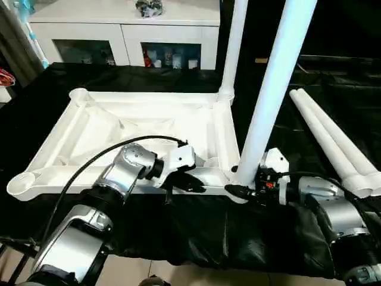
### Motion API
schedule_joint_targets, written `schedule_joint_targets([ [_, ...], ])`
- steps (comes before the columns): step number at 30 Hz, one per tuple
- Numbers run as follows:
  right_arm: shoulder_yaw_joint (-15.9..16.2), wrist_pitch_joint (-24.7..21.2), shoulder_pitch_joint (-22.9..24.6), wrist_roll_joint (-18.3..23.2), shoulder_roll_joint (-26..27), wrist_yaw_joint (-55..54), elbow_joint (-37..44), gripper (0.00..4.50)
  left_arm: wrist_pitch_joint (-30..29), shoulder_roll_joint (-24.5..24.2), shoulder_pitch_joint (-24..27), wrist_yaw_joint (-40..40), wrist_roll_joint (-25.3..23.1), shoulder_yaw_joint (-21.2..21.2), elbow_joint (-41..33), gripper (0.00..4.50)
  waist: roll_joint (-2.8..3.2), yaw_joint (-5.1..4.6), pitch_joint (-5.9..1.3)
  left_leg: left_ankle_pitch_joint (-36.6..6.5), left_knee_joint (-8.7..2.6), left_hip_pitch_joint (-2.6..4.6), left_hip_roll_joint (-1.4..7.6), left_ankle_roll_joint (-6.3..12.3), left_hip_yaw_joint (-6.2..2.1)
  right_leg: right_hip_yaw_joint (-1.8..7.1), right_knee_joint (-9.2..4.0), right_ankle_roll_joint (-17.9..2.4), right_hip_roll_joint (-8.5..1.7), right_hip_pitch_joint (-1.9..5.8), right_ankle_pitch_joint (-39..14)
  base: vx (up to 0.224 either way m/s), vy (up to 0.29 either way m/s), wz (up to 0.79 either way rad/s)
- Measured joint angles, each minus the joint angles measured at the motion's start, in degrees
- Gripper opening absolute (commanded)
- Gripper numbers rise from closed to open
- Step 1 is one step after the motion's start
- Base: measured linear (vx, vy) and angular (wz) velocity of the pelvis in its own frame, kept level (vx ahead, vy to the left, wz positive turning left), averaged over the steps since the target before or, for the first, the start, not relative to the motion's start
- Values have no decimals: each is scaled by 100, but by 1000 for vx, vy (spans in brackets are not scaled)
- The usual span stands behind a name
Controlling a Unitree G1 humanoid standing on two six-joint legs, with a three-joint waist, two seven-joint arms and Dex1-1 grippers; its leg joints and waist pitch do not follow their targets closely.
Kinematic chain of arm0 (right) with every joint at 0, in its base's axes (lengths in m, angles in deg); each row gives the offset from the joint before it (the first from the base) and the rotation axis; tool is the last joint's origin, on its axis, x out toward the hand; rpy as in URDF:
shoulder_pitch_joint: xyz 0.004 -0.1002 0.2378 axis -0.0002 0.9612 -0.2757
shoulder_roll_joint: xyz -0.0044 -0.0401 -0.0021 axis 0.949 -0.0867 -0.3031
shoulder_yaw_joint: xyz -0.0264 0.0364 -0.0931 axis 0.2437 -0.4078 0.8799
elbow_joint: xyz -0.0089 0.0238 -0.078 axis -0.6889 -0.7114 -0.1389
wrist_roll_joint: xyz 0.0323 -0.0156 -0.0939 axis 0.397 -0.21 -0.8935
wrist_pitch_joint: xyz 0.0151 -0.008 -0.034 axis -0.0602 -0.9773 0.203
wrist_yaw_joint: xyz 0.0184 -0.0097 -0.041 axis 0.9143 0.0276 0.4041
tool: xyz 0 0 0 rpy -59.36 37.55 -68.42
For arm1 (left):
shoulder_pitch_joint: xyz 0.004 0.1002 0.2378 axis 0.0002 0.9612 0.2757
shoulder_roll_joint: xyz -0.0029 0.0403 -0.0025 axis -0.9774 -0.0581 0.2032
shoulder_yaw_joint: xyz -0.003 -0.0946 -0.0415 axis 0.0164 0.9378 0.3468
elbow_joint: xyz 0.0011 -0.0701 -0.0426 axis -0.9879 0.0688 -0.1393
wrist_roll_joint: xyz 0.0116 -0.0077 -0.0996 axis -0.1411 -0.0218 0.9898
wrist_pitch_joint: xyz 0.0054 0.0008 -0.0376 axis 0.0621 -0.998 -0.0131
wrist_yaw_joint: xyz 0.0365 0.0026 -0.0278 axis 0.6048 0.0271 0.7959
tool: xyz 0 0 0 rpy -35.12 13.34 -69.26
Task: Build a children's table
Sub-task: Rotate leg to tighten
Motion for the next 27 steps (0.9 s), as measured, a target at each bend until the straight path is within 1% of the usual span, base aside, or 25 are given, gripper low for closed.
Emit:
schedule_joint_targets([
  [1,-62,41,-6,-19,116,-233,-68,270,-42,23,0,124,-7,28,20,0,-1,-15,0,0,1,4,0,-1,0,0,2,0,0,0,1,0,0,0],
  [2,-174,117,-73,-87,325,-698,-262,270,-133,108,-13,389,-27,113,99,0,-1,-56,-1,0,0,10,0,-1,0,1,2,1,0,4,0,0,0,0],
  [4,-395,171,-327,-200,681,-1616,-664,270,-308,333,-126,948,-78,198,274,0,0,-131,1,1,1,9,-3,-2,0,2,-1,12,-1,0,-6,0,0,0],
  [5,-493,169,-472,-242,794,-2068,-866,270,-401,492,-205,1236,-136,213,355,0,1,-148,1,1,-1,9,-3,-2,0,2,-15,12,-1,2,-6,0,0,0],
  [8,-696,193,-648,-280,1015,-2962,-1165,270,-503,834,-232,1808,-149,264,476,0,-2,-185,1,1,1,10,-4,-2,0,4,-20,13,-1,10,-5,0,0,0],
  [11,-895,206,-902,-332,1262,-3824,-1466,270,-675,1130,-386,2407,-170,320,665,0,1,-177,0,1,0,7,-5,-2,1,7,-19,12,-1,11,1,0,0,0],
  [13,-943,222,-960,-349,1324,-4095,-1529,270,-687,1221,-386,2587,-172,334,671,0,0,-166,0,1,0,3,-5,-2,1,6,-17,12,-1,11,3,0,0,0],
  [14,-1013,304,-1014,-349,1383,-4205,-1639,305,-677,1274,-388,2658,-209,334,688,0,3,-164,-2,1,0,2,-5,-2,1,7,-17,8,-1,11,7,0,0,0],
  [15,-1043,350,-1043,-349,1396,-4256,-1690,326,-668,1301,-401,2700,-235,334,698,0,3,-161,-2,1,0,1,-5,-1,1,7,-17,-14,-1,11,20,0,0,0],
  [17,-1192,500,-1136,-298,1512,-4339,-1858,346,-571,1338,-419,2732,-274,329,750,0,8,-163,-4,1,1,-2,-5,-1,1,7,-18,-16,-1,9,22,0,0,0],
  [20,-1194,663,-1157,-315,1531,-4419,-1919,384,-401,1349,-435,2755,-274,317,830,0,14,-155,-5,1,0,-6,-5,-1,1,7,-19,-9,-1,7,18,0,0,0],
  [22,-1175,732,-1144,-341,1527,-4440,-1907,388,-296,1369,-443,2810,-278,291,869,0,23,-143,-2,1,0,-9,-5,-1,1,7,-21,-8,-1,4,17,0,0,0],
  [23,-1171,784,-1111,-366,1521,-4469,-1881,389,-209,1392,-448,2849,-279,287,916,27,32,-128,1,1,0,-13,-5,-1,1,7,-22,-8,-1,2,17,0,0,0],
  [24,-1172,790,-1042,-381,1500,-4475,-1786,389,-159,1418,-458,2889,-278,289,952,27,39,-110,3,1,1,-16,-5,-1,1,7,-24,-8,-1,1,17,0,0,0],
  [25,-1172,790,-935,-378,1485,-4466,-1639,389,-95,1449,-461,2941,-278,290,997,55,45,-100,6,1,1,-20,-5,0,1,7,-25,-7,-1,1,16,0,0,0],
  [27,-1182,782,-735,-321,1467,-4407,-1348,389,-34,1532,-496,3041,-268,322,1077,58,51,-112,9,1,1,-27,-5,0,1,8,-24,-7,-2,-4,16,0,0,0],
])
